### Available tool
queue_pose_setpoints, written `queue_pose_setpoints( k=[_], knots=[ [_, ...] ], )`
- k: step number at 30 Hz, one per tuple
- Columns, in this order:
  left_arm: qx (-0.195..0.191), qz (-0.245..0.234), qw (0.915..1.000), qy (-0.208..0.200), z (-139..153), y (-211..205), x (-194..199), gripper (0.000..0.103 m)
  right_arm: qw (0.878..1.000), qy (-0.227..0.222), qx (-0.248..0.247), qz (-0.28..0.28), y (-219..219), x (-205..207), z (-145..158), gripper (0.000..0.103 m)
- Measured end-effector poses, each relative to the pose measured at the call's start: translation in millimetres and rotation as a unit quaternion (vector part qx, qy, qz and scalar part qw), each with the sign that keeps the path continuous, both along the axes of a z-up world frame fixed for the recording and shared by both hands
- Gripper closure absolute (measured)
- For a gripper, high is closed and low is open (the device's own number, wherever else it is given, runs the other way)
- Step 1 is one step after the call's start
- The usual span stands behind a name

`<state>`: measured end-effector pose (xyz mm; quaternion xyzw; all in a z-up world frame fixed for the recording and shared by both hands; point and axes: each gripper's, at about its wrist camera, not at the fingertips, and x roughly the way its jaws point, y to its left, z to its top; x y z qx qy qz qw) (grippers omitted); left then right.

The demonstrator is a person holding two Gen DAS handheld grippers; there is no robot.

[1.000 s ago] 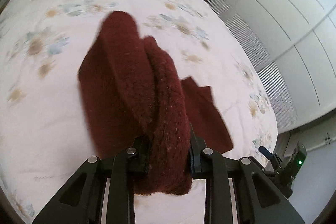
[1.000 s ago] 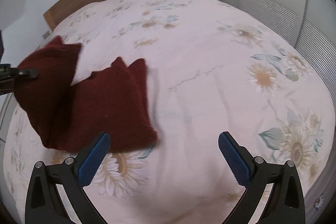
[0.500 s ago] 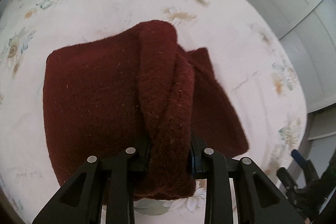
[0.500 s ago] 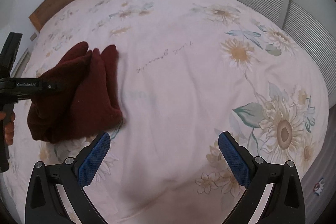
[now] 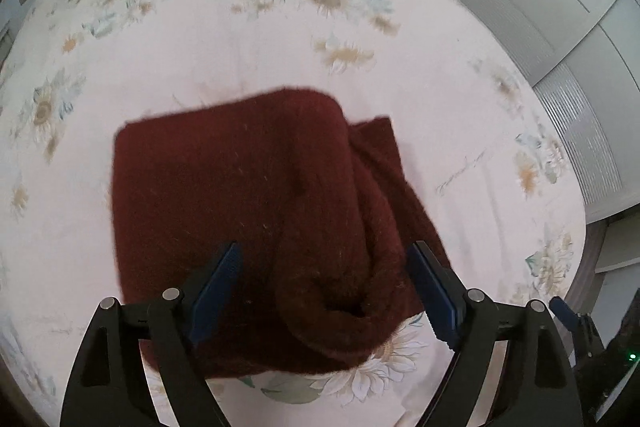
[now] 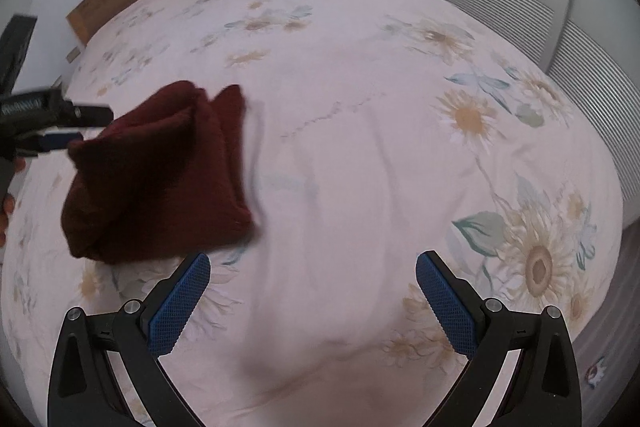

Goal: Fold small clothes

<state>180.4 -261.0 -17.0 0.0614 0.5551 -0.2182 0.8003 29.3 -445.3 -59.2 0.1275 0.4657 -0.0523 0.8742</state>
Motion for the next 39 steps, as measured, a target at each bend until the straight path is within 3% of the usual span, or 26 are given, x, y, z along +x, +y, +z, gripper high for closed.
queue_pose_setpoints(
  k=[3, 9, 15, 20, 27, 29, 31, 35, 39],
  knots=[
    [-0.008, 0.005, 0.9999, -0.012, 18.3, 10.9, 0.1, 0.005, 1.000, -0.006, -0.004, 0.026, 15.4, 12.9, 12.5, 0.000],
    [-0.008, 0.036, 0.9990, -0.027, 37.6, 54.2, 3.9, 0.005, 0.995, -0.009, -0.012, 0.095, 58.9, 58.7, 52.7, 0.000],
    [0.020, 0.064, 0.9970, -0.037, 25.0, 110.9, -5.5, 0.004, 0.988, 0.024, 0.000, 0.152, 105.2, 130.1, 70.7, 0.001],
    [0.013, 0.092, 0.9952, -0.032, 12.3, 154.3, -23.1, 0.004, 0.983, 0.081, 0.040, 0.161, 127.2, 179.4, 48.4, 0.019],
    [-0.005, 0.100, 0.9944, -0.032, 11.1, 183.5, -44.3, 0.004, 0.977, 0.154, 0.039, 0.140, 137.4, 199.6, -1.9, 0.020],
    [-0.006, 0.101, 0.9944, -0.031, 9.2, 186.9, -45.9, 0.004, 0.975, 0.167, 0.045, 0.143, 138.0, 198.9, -12.5, 0.030],
    [-0.010, 0.101, 0.9945, -0.025, 5.3, 188.7, -46.5, 0.005, 0.972, 0.175, 0.045, 0.149, 138.5, 196.3, -19.5, 0.054],
    [-0.002, 0.095, 0.9953, -0.019, -5.8, 189.2, -48.5, 0.005, 0.973, 0.157, 0.048, 0.160, 131.1, 188.1, -14.7, 0.069],
    [0.004, 0.084, 0.9963, -0.016, -12.6, 188.0, -49.5, 0.005, 0.980, 0.123, 0.048, 0.149, 110.6, 179.5, 4.6, 0.074]
  ],
)
